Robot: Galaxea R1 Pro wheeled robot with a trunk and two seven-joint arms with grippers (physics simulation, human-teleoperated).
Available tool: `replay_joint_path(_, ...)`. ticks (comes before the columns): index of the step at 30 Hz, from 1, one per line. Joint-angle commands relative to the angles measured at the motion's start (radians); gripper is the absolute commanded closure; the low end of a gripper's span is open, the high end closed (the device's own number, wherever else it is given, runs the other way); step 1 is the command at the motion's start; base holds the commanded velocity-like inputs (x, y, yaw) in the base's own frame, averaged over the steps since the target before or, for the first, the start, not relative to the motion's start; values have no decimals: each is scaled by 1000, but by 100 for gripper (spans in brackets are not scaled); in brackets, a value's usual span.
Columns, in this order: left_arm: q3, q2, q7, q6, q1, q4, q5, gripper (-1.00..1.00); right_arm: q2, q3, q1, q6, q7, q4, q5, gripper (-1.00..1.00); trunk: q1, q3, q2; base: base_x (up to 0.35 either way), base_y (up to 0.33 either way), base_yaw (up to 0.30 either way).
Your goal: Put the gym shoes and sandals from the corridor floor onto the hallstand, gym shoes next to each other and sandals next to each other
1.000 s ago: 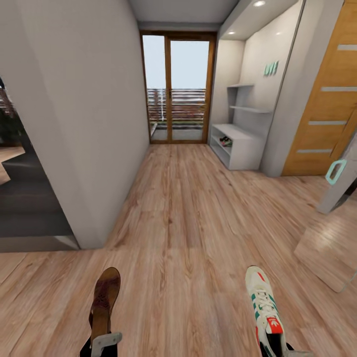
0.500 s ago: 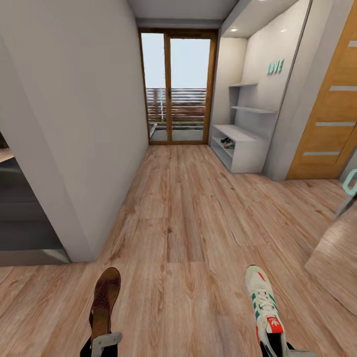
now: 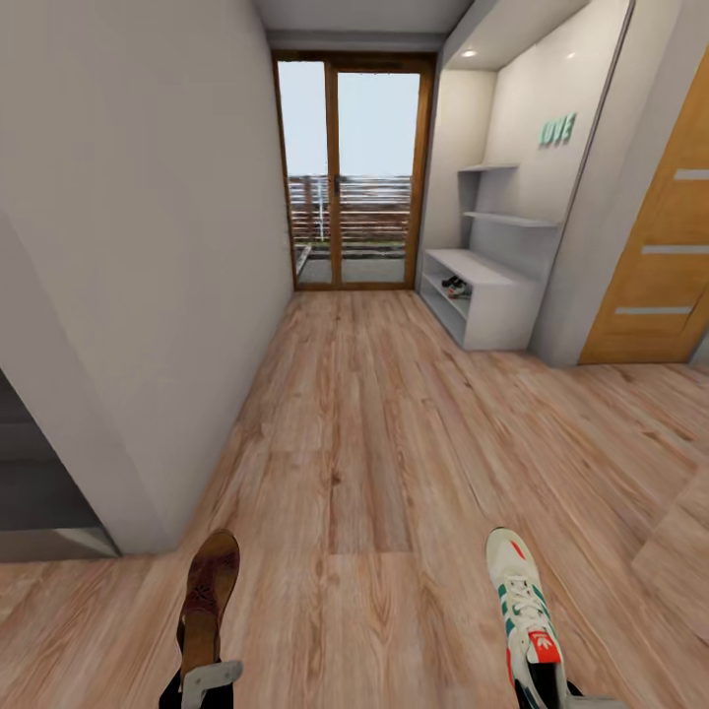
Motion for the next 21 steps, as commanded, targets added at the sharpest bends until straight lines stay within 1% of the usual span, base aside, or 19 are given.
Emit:
replay_joint_path(1,2,-1,2,-2,-1,0,-5,100,-1,-7,-1,-3,7,-1,5,100,0,-1,0,340,0,0)
replay_joint_path(21,2,-1,2,-1,-1,1,-5,100,-5,-6,-1,-3,6,0,6,100,0,-1,0,340,0,0)
